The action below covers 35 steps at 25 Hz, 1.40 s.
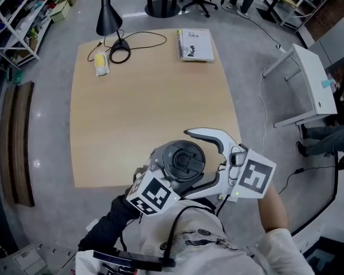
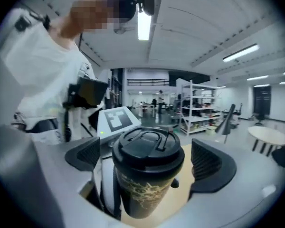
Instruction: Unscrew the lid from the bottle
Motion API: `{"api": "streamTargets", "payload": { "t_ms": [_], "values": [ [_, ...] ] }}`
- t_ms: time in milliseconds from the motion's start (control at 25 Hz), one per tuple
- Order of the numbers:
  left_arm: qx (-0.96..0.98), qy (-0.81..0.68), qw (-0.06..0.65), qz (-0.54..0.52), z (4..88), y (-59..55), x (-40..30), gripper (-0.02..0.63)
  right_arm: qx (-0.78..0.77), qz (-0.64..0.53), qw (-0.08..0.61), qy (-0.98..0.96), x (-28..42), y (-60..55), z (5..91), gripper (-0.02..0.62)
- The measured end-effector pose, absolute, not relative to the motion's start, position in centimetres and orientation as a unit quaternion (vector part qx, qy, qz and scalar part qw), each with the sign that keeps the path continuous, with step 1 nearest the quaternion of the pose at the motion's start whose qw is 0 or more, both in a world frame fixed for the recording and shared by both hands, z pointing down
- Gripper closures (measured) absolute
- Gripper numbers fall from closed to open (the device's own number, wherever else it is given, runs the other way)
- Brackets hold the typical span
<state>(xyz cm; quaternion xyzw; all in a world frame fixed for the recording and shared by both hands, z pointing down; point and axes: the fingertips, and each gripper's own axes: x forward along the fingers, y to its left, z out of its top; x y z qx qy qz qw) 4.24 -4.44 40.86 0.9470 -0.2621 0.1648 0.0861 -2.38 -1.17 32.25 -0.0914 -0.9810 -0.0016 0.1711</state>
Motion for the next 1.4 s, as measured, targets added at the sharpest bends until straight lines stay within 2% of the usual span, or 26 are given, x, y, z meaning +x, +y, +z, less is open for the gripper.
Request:
{"api": "streamTargets", "payload": {
  "t_ms": [80, 120, 160, 320, 440, 560, 640, 680, 800, 880, 960, 1040, 1240, 1400],
  "values": [
    [0.941, -0.280, 0.093, 0.166, 40.9, -4.9, 3.0, 0.192, -0.070, -0.024, 0.147, -0.986, -3.9, -1.7, 32.2, 0.035],
    [0.944, -0.268, 0.090, 0.168, 40.9, -4.6, 2.8, 0.192, -0.088, -0.032, 0.137, -0.986, -4.2, -1.6, 32.0, 0.131],
    [0.951, -0.245, 0.081, 0.171, 40.8, -4.0, 2.9, 0.190, -0.122, -0.039, 0.135, -0.982, -4.2, -1.1, 31.9, 0.144],
    [0.978, -0.107, 0.033, 0.178, 40.1, 0.5, 4.7, 0.190, -0.316, -0.053, 0.154, -0.935, -2.3, 2.7, 31.5, 0.144],
    [0.989, -0.022, 0.028, 0.146, 39.1, 3.8, 5.5, 0.192, -0.441, -0.031, 0.133, -0.887, -1.8, 5.2, 30.7, 0.145],
    [0.990, -0.020, 0.037, 0.133, 38.6, 3.4, 5.8, 0.192, -0.454, 0.022, 0.132, -0.881, -1.7, 4.8, 30.1, 0.143],
    [0.986, -0.067, 0.044, 0.146, 38.9, 1.2, 5.7, 0.192, -0.377, 0.038, 0.161, -0.911, -1.5, 3.0, 30.4, 0.018],
    [0.982, -0.098, 0.046, 0.155, 39.2, 0.0, 5.3, 0.190, -0.323, 0.031, 0.170, -0.930, -1.5, 2.1, 30.5, 0.005],
    [0.965, -0.188, 0.051, 0.176, 39.8, -2.7, 3.5, 0.190, -0.184, -0.006, 0.153, -0.971, -3.1, 0.9, 30.2, 0.005],
    [0.960, -0.203, 0.048, 0.186, 39.8, -3.1, 2.9, 0.190, -0.165, -0.040, 0.153, -0.974, -4.8, 1.0, 30.7, 0.005],
    [0.964, -0.175, 0.039, 0.198, 40.0, -2.2, 3.5, 0.192, -0.207, -0.053, 0.153, -0.965, -5.5, 1.5, 31.1, 0.023],
    [0.970, -0.131, 0.033, 0.200, 40.2, -0.9, 4.3, 0.190, -0.277, -0.039, 0.156, -0.947, -4.9, 2.9, 31.5, 0.089],
    [0.986, -0.019, 0.034, 0.161, 39.5, 2.7, 6.0, 0.190, -0.433, -0.009, 0.136, -0.891, -2.7, 6.1, 30.9, 0.091],
    [0.990, 0.003, 0.049, 0.133, 38.7, 3.2, 6.4, 0.192, -0.453, 0.004, 0.111, -0.884, -2.2, 6.1, 29.9, 0.091]
  ]
}}
